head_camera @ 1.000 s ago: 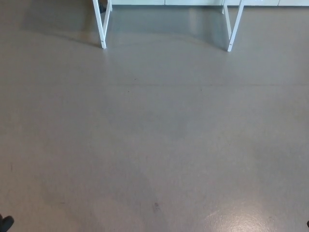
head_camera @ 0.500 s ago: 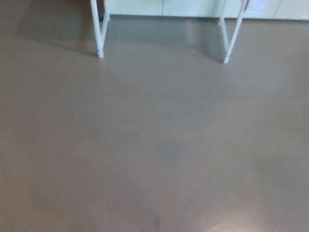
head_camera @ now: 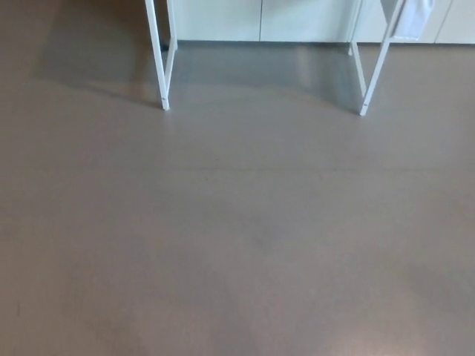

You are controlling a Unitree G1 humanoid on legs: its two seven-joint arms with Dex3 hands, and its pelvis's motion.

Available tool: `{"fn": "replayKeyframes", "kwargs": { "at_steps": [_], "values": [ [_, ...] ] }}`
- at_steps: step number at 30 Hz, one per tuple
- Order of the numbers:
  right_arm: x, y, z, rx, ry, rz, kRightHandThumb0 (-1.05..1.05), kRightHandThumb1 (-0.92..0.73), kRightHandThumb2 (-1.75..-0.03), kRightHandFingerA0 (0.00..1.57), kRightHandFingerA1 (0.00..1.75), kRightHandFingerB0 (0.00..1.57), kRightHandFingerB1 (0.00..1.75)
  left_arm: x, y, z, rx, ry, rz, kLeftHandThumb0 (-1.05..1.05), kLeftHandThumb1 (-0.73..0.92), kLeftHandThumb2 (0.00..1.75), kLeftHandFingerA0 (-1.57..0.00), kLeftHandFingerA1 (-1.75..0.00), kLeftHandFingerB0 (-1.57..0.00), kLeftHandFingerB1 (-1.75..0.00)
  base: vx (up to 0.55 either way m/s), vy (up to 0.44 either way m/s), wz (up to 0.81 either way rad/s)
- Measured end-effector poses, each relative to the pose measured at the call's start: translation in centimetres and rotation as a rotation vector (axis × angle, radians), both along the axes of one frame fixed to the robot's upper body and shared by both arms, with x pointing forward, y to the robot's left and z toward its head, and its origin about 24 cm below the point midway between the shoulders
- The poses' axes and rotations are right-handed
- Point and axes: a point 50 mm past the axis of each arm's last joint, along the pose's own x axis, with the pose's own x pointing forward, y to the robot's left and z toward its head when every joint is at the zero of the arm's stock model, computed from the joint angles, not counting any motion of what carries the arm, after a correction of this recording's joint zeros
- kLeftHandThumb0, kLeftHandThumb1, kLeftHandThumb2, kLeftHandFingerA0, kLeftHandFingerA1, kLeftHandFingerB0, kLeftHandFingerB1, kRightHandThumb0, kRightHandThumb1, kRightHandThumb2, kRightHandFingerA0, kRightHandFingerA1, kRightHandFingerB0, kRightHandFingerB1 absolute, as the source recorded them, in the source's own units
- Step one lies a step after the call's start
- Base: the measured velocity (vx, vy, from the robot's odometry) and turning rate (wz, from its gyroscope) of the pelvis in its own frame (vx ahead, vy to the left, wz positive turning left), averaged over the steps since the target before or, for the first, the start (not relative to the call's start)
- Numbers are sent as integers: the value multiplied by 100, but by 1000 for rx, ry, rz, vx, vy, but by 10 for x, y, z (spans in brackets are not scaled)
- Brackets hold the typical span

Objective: The robot walk towards a table in front and uses its left hand to pick up the pot from the base and pour water to the cup on the right hand side

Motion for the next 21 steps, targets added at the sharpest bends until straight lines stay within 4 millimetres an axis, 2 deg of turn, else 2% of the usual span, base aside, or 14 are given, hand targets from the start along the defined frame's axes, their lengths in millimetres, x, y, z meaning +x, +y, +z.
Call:
{"fn": "replayKeyframes", "kwargs": {
  "at_steps": [3, 5, 9, 13, 15, 16, 18, 21],
  "values": [
    [0, -4, 3, -18, -6, -1, -9, -47, -90, 37, 58, 13, 48, 1, -5, -3, -14, -1, -8, -5, 55, 95, -22, -55, -5, -46, 320, -86, 32],
    [0, -5, 3, -27, -3, -5, -8, -46, -89, 31, 56, 11, 47, 0, -5, -3, -15, 3, -7, -4, 54, 95, -25, -56, -9, -48, 295, -73, -3],
    [-7, -7, 3, -34, 11, -7, -12, -45, -88, 33, 57, 13, 48, -9, -6, -8, -26, 36, 9, -5, 55, 95, -24, -55, -7, -47, 261, 19, -9],
    [-19, -8, 2, -39, 33, -11, -8, -48, -90, 29, 55, 11, 47, -18, -7, -11, -32, 66, 15, -4, 57, 97, -24, -55, -8, -47, 275, 142, -18],
    [-25, -8, 0, -31, 51, -22, -8, -46, -89, 34, 57, 13, 48, -22, -7, -13, -32, 74, 14, -5, 56, 96, -23, -55, -8, -48, 424, 174, -13],
    [-27, -8, -1, -28, 57, -26, -11, -47, -89, 28, 55, 12, 48, -22, -9, -14, -38, 75, 13, -4, 56, 96, -22, -55, -6, -47, 320, 233, -90],
    [-26, -6, -1, -24, 50, -20, -11, -47, -89, 28, 55, 12, 48, -25, -5, -13, -30, 78, 17, -4, 56, 96, -22, -55, -6, -47, 292, 200, -26],
    [-35, -4, 0, -27, 59, -16, -9, -47, -90, 31, 56, 11, 47, -31, -5, -15, -37, 90, 27, -4, 56, 96, -20, -54, -5, -46, 286, 114, 4]
  ]
}}
